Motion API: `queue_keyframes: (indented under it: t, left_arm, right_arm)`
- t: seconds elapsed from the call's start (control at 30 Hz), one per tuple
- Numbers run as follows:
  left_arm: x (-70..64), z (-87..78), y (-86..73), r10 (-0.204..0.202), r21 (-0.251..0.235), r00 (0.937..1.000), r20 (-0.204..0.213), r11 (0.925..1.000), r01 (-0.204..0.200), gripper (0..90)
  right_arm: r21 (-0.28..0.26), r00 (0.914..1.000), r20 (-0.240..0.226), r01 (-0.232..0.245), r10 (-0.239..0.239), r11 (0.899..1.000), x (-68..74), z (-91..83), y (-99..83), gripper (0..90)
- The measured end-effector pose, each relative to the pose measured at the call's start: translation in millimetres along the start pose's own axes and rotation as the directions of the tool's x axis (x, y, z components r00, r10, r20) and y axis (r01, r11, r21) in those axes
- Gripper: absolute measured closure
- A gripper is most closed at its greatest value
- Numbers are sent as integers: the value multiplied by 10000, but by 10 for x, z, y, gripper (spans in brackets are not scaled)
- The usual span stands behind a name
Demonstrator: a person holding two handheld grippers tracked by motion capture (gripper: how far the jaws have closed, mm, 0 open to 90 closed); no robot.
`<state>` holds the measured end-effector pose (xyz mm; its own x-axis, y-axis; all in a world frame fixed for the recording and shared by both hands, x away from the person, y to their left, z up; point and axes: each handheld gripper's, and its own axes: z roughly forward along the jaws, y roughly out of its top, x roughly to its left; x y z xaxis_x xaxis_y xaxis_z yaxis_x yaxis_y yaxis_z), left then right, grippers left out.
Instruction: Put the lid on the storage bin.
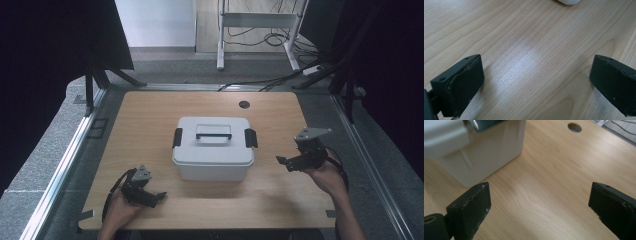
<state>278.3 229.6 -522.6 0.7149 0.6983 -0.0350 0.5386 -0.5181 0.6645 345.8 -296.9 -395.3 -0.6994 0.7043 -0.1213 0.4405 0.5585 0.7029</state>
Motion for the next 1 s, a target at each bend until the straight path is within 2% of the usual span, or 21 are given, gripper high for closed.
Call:
queue_keyframes:
  t: [0.1,0.5,0.63,0.67,0.87,1.0]
  left_arm:
    - [0,-2,0,11,18,10000,-2,10000,-11,0]
    - [-7,-5,-3,-17,-17,10000,-19,10000,17,1]
    - [-9,-5,-4,-24,-21,10000,-22,10000,24,2]
    - [-10,-6,-4,-23,-23,10000,-23,10000,23,3]
    - [-15,-8,-7,-45,-42,10000,-22,10000,45,8]
    - [-18,-10,-10,-39,-47,10000,-37,10000,39,11]
  right_arm:
    - [20,9999,82,-103,103,9999,73,99,-151,37]
    - [37,9958,-134,-902,903,9959,432,564,-676,37]
    - [221,9923,-349,-1185,1192,9927,517,709,-845,39]
    - [266,9908,-439,-1272,1283,9915,529,755,-896,0]
    - [277,9879,-256,-1525,1532,9879,543,761,-906,0]
    - [281,9878,-259,-1527,1535,9879,546,759,-912,0]
